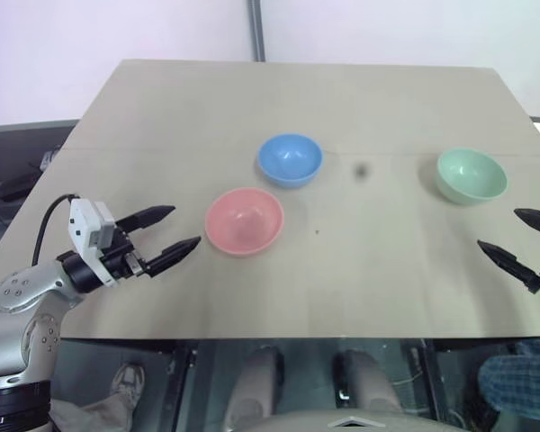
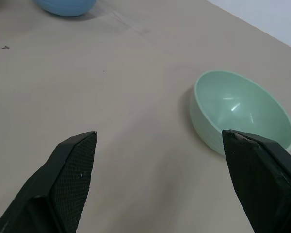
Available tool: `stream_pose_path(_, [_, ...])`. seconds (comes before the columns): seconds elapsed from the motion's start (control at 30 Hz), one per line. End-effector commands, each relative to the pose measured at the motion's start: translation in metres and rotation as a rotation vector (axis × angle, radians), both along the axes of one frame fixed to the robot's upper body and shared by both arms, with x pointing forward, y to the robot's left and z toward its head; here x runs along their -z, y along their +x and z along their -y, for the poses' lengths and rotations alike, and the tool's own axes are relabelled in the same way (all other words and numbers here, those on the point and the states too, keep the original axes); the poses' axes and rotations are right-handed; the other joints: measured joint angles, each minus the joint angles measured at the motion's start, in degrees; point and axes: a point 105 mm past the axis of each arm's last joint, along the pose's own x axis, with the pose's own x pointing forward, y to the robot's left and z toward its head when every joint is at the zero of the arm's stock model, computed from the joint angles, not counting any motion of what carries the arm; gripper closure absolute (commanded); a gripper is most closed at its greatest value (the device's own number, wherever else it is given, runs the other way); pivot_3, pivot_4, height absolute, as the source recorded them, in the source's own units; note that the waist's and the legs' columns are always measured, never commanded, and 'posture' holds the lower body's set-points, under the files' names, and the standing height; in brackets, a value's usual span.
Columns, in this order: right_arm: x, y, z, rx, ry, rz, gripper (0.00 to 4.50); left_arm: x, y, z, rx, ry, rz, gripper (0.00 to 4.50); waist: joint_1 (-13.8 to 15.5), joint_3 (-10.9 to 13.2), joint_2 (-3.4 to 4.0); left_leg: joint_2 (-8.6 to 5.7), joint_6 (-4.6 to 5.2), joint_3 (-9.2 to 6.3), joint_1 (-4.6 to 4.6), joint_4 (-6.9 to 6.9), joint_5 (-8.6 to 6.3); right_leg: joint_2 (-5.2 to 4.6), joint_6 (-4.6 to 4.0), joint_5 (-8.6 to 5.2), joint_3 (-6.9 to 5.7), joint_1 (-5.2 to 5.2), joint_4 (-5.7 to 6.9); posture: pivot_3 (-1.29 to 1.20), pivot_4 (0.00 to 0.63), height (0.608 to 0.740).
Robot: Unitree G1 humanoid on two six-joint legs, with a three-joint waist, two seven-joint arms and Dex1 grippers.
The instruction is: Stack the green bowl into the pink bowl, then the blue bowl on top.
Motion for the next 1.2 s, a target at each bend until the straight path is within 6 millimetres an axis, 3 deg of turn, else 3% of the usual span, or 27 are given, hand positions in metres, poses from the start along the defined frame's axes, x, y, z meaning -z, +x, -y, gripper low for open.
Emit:
stream_pose_path(0.03, [-0.008, 0.003, -0.005, -0.024, -0.008, 0.026, 0.00, -0.013, -0.002, 0.004, 0.010, 0.024, 0.053, 0.04, 0.0, 0.0, 0.00, 0.00, 0.00, -0.01, 0.00, 0.00, 0.00, 0.00, 0.00, 0.00, -0.01, 0.00, 0.00, 0.00, 0.150, 0.740])
stream_pose_path(0.37, [-0.006, 0.015, -0.029, -0.104, 0.008, 0.029, 0.00, -0.021, 0.000, 0.027, 0.038, 0.061, 0.080, 0.04, -0.2, 0.0, 0.00, 0.00, 0.00, -0.02, 0.00, 0.00, 0.00, 0.01, 0.10, 0.08, -0.01, 0.00, 0.00, 0.00, 0.150, 0.740])
stream_pose_path(0.53, [-0.005, 0.017, -0.048, -0.171, 0.016, 0.028, 0.00, -0.015, 0.012, 0.030, -0.095, 0.288, 0.100, 0.04, -0.2, 0.0, 0.00, -0.02, 0.00, -0.03, 0.00, 0.00, 0.00, 0.02, 0.12, 0.09, 0.00, 0.01, 0.01, 0.00, 0.150, 0.740])
stream_pose_path(0.67, [-0.002, 0.016, -0.077, -0.261, 0.023, 0.025, 0.00, -0.008, 0.001, 0.057, 0.157, 0.671, 0.172, 0.04, -0.3, 0.0, 0.01, -0.01, 0.00, -0.09, 0.00, 0.00, 0.00, 0.11, 0.12, 0.09, -0.04, 0.00, 0.04, 0.00, 0.150, 0.740])
stream_pose_path(0.73, [-0.001, 0.015, -0.085, -0.276, 0.030, 0.031, 0.00, -0.003, -0.002, 0.061, 0.240, 0.814, 0.221, 0.04, -0.2, 0.0, 0.03, -0.03, 0.00, -0.03, 0.00, -0.02, 0.00, 0.10, 0.08, 0.07, 0.01, 0.00, 0.01, 0.00, 0.150, 0.740])
stream_pose_path(0.9, [0.002, 0.011, -0.087, -0.268, 0.037, 0.027, 0.00, 0.004, -0.005, 0.066, 0.330, 0.917, 0.272, 0.04, -0.2, 0.0, 0.05, -0.03, 0.01, 0.05, -0.04, -0.07, -0.01, 0.01, 0.10, 0.08, 0.05, -0.04, -0.08, 0.00, 0.150, 0.740])
stream_pose_path(1.03, [0.003, 0.010, -0.086, -0.253, 0.042, 0.033, 0.00, 0.017, 0.011, 0.060, 0.324, 1.115, 0.327, 0.04, 0.0, 0.0, 0.06, -0.05, 0.01, 0.01, -0.02, -0.07, -0.01, 0.05, 0.11, 0.08, -0.01, -0.02, -0.06, 0.00, 0.150, 0.740])
stream_pose_path(1.13, [0.003, 0.009, -0.087, -0.245, 0.045, 0.038, 0.00, 0.022, 0.021, 0.068, 0.345, 1.143, 0.409, 0.85, 0.0, 0.0, 0.05, -0.06, 0.02, 0.01, -0.01, -0.01, 0.00, 0.10, 0.13, 0.09, -0.02, 0.00, -0.01, 0.00, 0.150, 0.740])
stream_pose_path(1.2, [0.004, 0.008, -0.087, -0.241, 0.045, 0.039, 0.00, 0.024, 0.024, 0.071, 0.354, 1.132, 0.429, 1.78, 0.0, 0.0, 0.05, -0.05, 0.02, 0.02, -0.01, 0.00, 0.00, 0.11, 0.16, 0.10, -0.01, 0.00, -0.01, 0.00, 0.150, 0.740])
